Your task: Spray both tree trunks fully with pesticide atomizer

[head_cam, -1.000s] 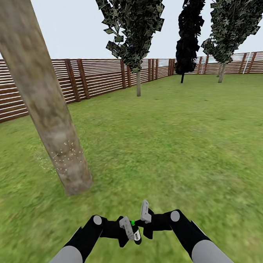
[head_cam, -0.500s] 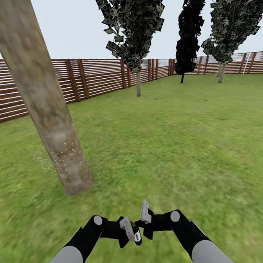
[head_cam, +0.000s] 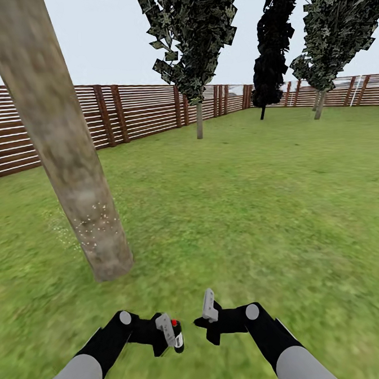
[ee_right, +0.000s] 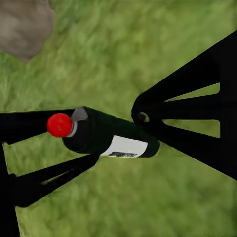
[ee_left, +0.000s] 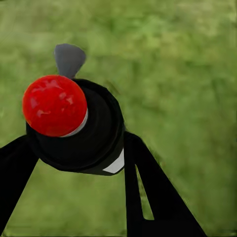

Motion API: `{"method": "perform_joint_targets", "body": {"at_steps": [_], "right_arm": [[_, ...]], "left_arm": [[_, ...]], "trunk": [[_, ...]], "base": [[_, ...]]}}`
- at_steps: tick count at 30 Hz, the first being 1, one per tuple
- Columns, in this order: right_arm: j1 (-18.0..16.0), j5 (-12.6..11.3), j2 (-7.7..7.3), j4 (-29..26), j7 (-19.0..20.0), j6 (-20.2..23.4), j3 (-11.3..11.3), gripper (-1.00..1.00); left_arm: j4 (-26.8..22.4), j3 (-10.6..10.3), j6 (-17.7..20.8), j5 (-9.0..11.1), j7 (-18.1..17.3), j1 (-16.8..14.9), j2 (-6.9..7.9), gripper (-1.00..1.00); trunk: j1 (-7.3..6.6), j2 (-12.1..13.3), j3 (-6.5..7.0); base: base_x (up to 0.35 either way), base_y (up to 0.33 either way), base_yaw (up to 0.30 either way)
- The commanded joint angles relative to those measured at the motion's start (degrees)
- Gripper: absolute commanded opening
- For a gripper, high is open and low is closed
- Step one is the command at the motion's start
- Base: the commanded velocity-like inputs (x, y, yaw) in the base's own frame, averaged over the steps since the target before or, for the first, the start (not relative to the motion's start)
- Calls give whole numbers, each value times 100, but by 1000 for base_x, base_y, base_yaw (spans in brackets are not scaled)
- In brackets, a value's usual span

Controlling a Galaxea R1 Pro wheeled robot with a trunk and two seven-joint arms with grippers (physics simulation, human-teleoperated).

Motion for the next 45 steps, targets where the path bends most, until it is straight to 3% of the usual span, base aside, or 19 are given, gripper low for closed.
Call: {"method": "perform_joint_targets", "body": {"at_steps": [1, 4, 5, 9, 12, 14, 16, 19, 20, 22, 23, 26, 30, 41, 45], "right_arm": [[-1, 44, 8, -5, 29, -24, -36, -100], [-1, 44, 3, 2, 31, -24, -31, -100], [-3, 44, 0, 3, 34, -24, -31, 100], [0, 58, -20, 7, 30, -38, -32, 100], [0, 64, -105, 23, -7, -40, -58, 100], [14, 48, -344, 142, -142, -46, -75, 100], [29, -76, -731, 636, -745, -50, -288, 100], [219, -529, -1093, 1871, -2350, -299, -989, 100], [375, -626, -1185, 2306, -3281, -743, -1096, 100], [612, -753, -1226, 2732, -4700, -1447, -1153, 100], [747, -853, -1211, 2873, -5611, -1724, -1166, 100], [940, -1137, -1180, 2962, -6610, -1899, -1170, 100], [999, -1332, -1058, 2993, -6835, -1931, -1178, 100], [1017, -1303, -1041, 3091, -6820, -1866, -1171, 100], [1279, -1301, -1035, 3145, -6820, -1771, -1171, 100]], "left_arm": [[-10, -10, -55, -28, -2, -1, 96, -100], [-10, -11, -95, -28, -7, 15, 477, -100], [3, -16, -112, -24, -7, 21, 681, -100], [274, -12, -131, -34, -5, 26, 1220, -100], [345, 68, -103, 3, 121, 26, 1449, -100], [543, 474, -98, 76, 662, 41, 1526, -100], [1123, 1178, -126, 294, 1666, 126, 1541, -100], [1753, 2121, -506, 975, 2950, 433, 1531, -100], [1843, 2407, -857, 1367, 3383, 655, 1519, -100], [1890, 2679, -1209, 1976, 3974, 972, 1503, -100], [1900, 2751, -1396, 2406, 4281, 1151, 1497, -100], [1994, 2793, -1726, 3009, 4572, 1462, 1491, -100], [2235, 2805, -1829, 3184, 4653, 1592, 1476, -100], [2349, 2810, -1843, 3230, 4756, 1599, 1428, -100], [2353, 2810, -1843, 3229, 4756, 1599, 1431, -100]], "trunk": [[-1, -2, -5], [-1, -2, -5], [-1, -2, -5], [-1, -2, -5], [-1, -2, -5], [-1, -2, -5], [-1, -2, -5], [-1, -2, -5], [-1, -2, -5], [-1, -2, -5], [-1, -2, -5], [-1, -2, -5], [-1, -2, -5], [-1, -2, -5], [-1, -2, -5]], "base": [[0, 0, 0], [0, 0, 0], [0, 0, 0], [0, 0, 0], [0, 0, 0], [0, 0, 0], [0, 0, 0], [0, 0, 0], [0, 0, 0], [0, 0, 0], [0, 0, 0], [0, 0, 0], [0, 0, 0], [0, 0, 0], [0, 0, 0]]}}
